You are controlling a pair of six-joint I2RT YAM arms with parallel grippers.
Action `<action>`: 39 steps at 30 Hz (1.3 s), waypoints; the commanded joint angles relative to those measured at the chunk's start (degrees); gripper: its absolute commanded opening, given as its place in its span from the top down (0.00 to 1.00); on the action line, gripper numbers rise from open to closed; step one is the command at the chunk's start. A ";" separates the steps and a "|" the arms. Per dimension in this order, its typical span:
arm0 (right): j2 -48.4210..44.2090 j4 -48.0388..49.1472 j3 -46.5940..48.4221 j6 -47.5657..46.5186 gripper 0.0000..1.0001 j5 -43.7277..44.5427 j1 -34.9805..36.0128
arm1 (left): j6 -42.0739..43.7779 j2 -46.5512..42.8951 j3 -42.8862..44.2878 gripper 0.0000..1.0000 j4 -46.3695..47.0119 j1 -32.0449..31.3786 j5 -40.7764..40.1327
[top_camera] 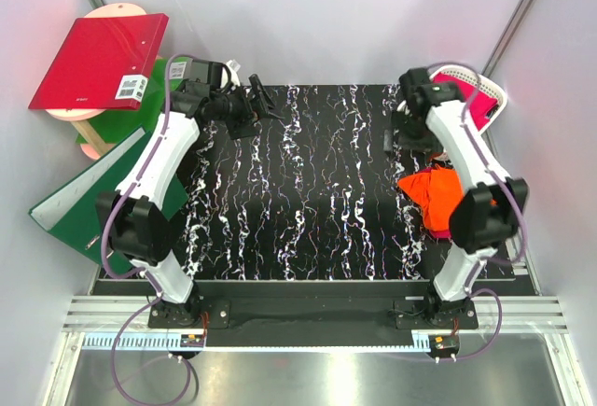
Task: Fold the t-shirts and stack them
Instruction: Put the neatly folded tshirt into the corner of the board with both arms
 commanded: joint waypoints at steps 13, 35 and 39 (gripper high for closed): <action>8.24 9.14 13.66 -2.64 0.42 2.62 -5.73 | 1.24 0.22 -0.42 0.01 2.84 -1.60 0.51; 11.34 9.82 15.02 -0.61 0.76 -8.90 -5.73 | 5.37 -0.14 0.02 0.01 3.37 -3.01 1.39; 5.11 14.56 8.43 -0.88 0.41 -6.80 -5.73 | 5.02 -0.57 -0.41 0.01 4.15 -3.01 0.87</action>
